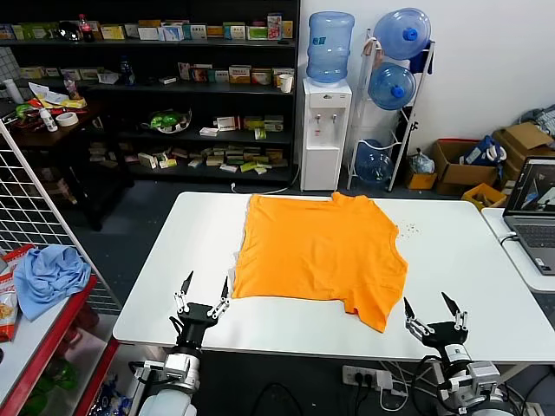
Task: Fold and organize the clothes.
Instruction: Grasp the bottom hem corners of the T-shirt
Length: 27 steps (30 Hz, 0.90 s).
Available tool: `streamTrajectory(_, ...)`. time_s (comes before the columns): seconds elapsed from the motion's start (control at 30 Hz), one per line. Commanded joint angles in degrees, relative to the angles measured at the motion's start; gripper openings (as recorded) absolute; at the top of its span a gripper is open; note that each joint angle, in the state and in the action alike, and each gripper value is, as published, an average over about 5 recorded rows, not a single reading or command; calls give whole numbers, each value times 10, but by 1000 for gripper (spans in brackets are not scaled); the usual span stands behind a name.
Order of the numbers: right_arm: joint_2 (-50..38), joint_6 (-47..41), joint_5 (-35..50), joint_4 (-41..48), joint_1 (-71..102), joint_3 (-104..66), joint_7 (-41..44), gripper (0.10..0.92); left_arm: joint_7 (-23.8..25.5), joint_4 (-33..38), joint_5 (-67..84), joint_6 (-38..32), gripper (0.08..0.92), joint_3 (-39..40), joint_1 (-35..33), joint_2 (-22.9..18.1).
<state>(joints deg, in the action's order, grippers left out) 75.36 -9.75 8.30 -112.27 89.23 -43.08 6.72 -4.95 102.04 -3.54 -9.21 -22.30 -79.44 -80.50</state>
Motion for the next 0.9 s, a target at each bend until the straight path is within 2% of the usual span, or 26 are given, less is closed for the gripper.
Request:
streamTrajectory(0.03,1,-27,8,1,-2,-1,-7,823,-8,2,44,96,823,24,16,22)
streamTrajectory(0.17,-8,-59,20,18,-23,9,-19,823,-11,-15,58,150,823,57,40,44)
streamTrajectory(0.37,-28,-92,27,48,-57,37,-27,823,-29,-65,99,169,823,97,70,64)
streamTrajectory(0.9,-25,-90,25,117,-97,90,-29,823,-61,-89,181,220,823,146,125,62)
